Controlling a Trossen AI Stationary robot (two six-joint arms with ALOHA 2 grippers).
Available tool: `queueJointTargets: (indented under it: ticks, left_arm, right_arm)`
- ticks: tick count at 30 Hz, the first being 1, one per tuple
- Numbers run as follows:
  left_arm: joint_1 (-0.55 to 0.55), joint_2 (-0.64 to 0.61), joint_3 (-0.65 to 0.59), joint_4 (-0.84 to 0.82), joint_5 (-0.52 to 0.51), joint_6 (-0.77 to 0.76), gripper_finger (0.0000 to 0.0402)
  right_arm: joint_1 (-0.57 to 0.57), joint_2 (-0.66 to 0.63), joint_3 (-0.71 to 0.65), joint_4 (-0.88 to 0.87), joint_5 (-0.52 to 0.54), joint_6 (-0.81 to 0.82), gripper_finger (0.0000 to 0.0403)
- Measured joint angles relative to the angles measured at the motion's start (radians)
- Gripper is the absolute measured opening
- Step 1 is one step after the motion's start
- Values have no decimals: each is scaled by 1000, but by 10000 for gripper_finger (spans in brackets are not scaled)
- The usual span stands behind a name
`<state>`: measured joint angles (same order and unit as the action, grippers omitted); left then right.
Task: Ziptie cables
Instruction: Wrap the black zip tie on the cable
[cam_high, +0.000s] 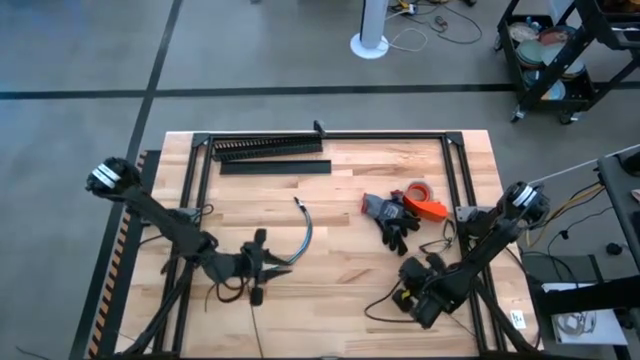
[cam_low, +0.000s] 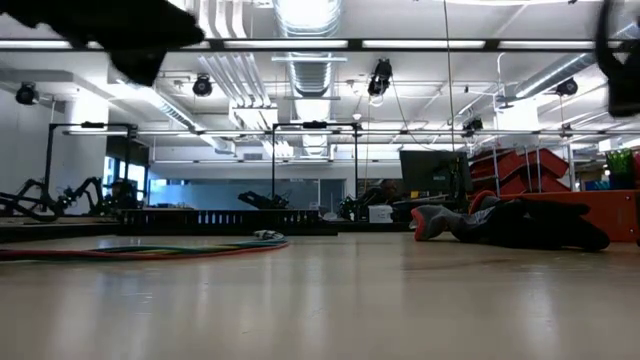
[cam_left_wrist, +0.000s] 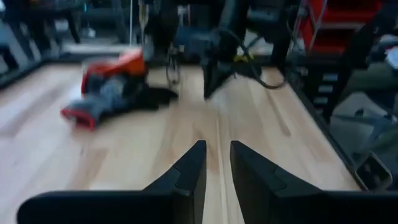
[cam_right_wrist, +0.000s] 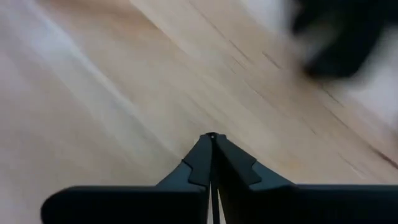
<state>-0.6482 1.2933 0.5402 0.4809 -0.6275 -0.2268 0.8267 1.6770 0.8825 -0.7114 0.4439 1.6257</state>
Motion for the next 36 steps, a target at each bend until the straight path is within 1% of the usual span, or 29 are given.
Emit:
queueJointTargets:
  ticks: [2,4,6,10,12,14,17,20,22,24,26,28,31,33,36]
  left_arm:
    - [27,41,2,76,41,38,59]
    - [59,104,5,153,73,36,62]
    - [86,165,6,212,72,31,68]
    - [128,309,20,338,73,4,92]
    - [142,379,38,403,96,1,109]
    - [148,438,57,453,96,1,129]
    - [154,509,108,497,97,11,160]
    - [160,551,162,513,95,11,188]
    - [165,571,193,515,86,9,201]
    - [170,593,228,516,43,11,209]
    - [173,613,264,523,10,53,212]
    - [185,641,308,532,16,109,211]
    - [203,672,338,524,62,115,203]
    - [211,682,333,526,68,94,195]
    - [224,686,304,597,64,75,182]
  right_arm:
    - [-20,-4,38,10,51,-45,0]
    - [-42,-1,63,-3,90,-107,0]
    - [-71,0,98,20,133,-179,1]
    - [-124,-2,145,98,260,-351,1]
    - [-144,-2,167,185,314,-454,1]
    - [-162,-3,175,283,378,-566,1]
    - [-189,-3,170,489,469,-750,1]
    - [-216,-4,146,713,522,-949,0]
    - [-234,-4,126,836,535,-1070,0]
    - [-253,8,114,938,543,-1149,0]
    - [-266,29,109,990,544,-1228,0]
    - [-277,63,110,1067,508,-1298,0]
    - [-278,94,110,1147,467,-1350,0]
    - [-272,95,110,1149,473,-1354,0]
    - [-269,94,110,1150,483,-1353,0]
